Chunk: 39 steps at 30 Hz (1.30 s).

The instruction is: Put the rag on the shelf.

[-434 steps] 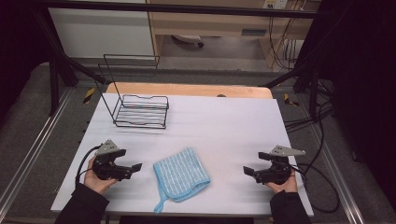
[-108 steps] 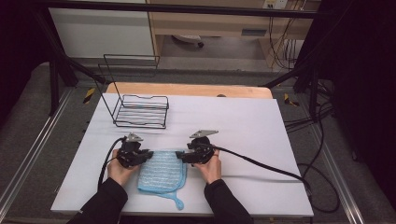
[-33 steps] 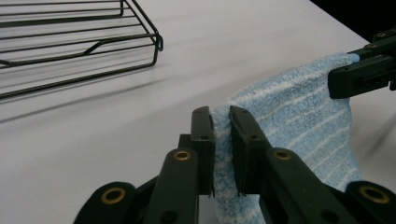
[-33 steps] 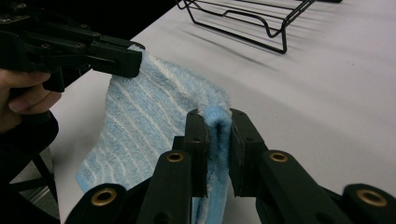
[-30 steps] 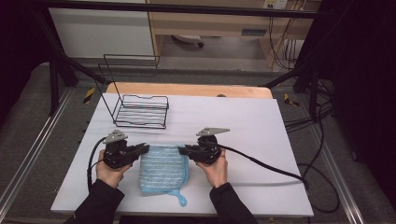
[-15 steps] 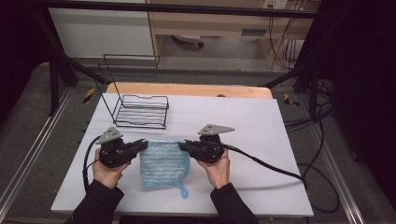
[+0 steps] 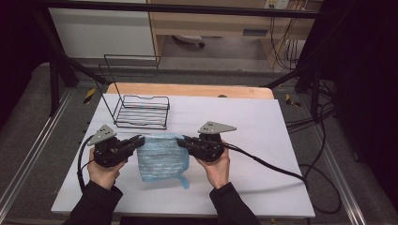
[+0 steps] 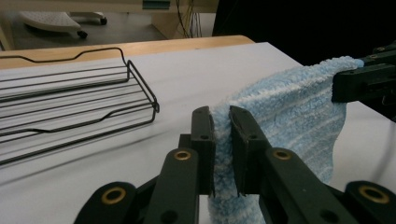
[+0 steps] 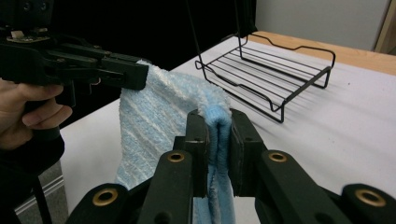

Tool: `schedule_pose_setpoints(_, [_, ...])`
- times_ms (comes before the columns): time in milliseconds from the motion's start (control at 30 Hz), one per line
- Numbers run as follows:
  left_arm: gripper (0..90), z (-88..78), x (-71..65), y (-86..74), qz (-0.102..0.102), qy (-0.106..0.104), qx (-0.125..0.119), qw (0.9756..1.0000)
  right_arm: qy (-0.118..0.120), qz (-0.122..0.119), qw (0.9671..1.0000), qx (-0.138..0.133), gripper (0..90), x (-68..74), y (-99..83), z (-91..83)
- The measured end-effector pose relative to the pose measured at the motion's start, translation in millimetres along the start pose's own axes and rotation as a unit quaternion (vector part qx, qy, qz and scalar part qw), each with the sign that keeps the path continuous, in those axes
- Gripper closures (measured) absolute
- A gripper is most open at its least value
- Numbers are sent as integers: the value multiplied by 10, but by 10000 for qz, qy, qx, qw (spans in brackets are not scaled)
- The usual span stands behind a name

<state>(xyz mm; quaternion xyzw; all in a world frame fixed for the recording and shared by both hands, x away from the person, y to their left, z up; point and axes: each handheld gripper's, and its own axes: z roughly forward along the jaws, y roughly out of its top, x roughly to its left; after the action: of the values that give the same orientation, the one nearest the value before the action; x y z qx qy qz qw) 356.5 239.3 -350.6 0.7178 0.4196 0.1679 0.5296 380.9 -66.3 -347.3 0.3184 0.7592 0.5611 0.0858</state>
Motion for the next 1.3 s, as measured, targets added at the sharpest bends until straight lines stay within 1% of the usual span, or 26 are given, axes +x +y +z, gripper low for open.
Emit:
schedule_pose_setpoints(167, [801,-57,3,52,5,37,-151,9999,-19,-82,9999,-88,807,39,62,-3])
schedule_pose_setpoints(267, [802,-86,4,83,21,54,-236,9997,-58,-167,9997,-192,809,76,131,-6])
schedule_pose_setpoints(367, [802,-117,9,120,34,73,-333,9994,-55,-187,9995,-250,809,89,160,-6])
schedule_pose_setpoints(467, [803,-140,12,168,39,93,-440,9990,-69,-233,9992,-320,809,109,202,-5])
schedule_pose_setpoints(500, [803,-146,12,188,47,104,-476,9988,-92,-283,9989,-373,810,127,235,-9])
schedule_pose_setpoints(767, [804,-184,17,260,119,129,-661,9977,-144,-375,9977,-539,811,166,332,-24])
schedule_pose_setpoints(933, [805,-235,53,332,86,153,-815,9965,-136,-474,9964,-682,812,224,424,-2])
schedule_pose_setpoints(1100, [805,-291,68,425,158,226,-951,9951,-167,-553,9952,-785,812,266,500,8])
schedule_pose_setpoints(1200, [806,-325,80,474,158,238,-1039,9942,-190,-593,9942,-878,812,297,574,16])
schedule_pose_setpoints(1300, [806,-355,96,522,156,239,-1128,9932,-202,-607,9937,-920,812,312,608,20])
